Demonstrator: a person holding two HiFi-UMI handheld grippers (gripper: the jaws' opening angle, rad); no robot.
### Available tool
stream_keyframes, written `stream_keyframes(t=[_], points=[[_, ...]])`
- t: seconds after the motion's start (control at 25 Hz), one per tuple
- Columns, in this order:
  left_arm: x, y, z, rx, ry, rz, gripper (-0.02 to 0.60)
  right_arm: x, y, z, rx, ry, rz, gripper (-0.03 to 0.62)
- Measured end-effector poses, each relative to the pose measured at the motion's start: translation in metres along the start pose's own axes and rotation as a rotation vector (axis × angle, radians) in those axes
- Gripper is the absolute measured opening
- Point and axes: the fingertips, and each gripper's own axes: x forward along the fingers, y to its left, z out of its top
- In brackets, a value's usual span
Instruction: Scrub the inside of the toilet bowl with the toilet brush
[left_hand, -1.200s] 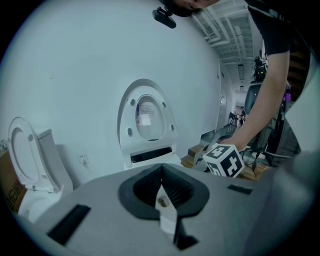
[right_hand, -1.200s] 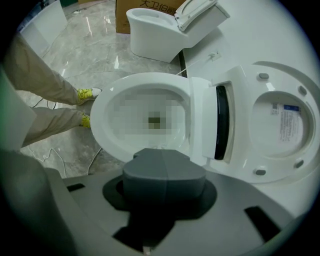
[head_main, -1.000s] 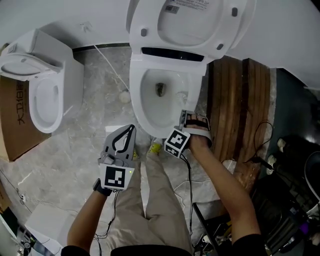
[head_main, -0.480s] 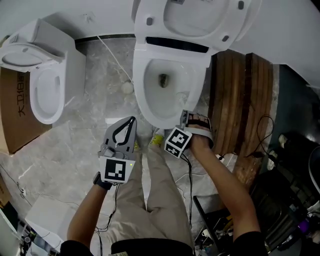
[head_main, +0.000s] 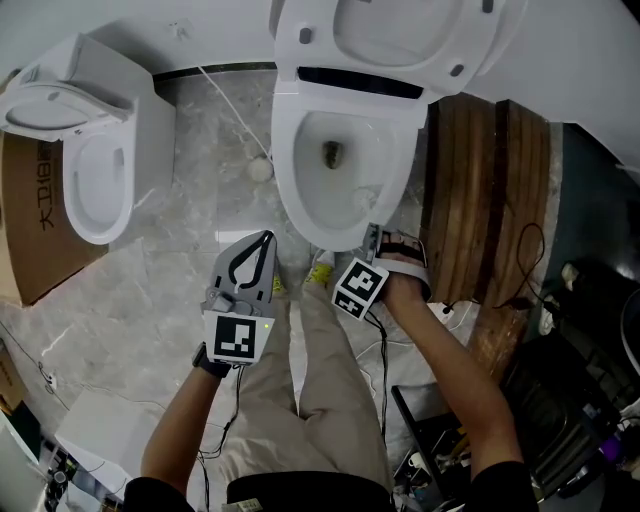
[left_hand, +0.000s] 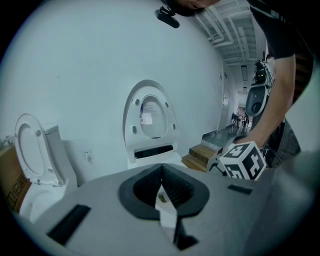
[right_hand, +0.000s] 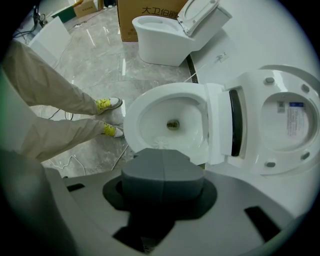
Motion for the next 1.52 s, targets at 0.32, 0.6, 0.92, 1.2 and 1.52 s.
stream_keyframes(t=[0.32,0.6,0.92,1.2,1.52], points=[[-0.007,0.008,-0.007,-0.062,0.009,0.034,0.011,-0.011,0.016,0.009,-0.008,-0.005,0.027,0.153],[-0.007,0.007,-0.013,-0.068,0.018,0.03,0.011,-0.022,0.024,0.016,0.022,-0.028,0.076,0.152],[-0.006,0.01,-0.012,-0.081,0.015,0.028,0.011,-0.034,0.036,0.032,0.031,-0.069,0.113,0.152],[-0.003,0.011,-0.011,-0.069,0.014,0.024,0.011,-0.041,0.037,0.046,0.045,-0.129,0.133,0.15],[-0.004,0.017,-0.013,-0.086,0.015,0.043,0.011,-0.047,0.033,0.064,0.029,-0.205,0.14,0.149]])
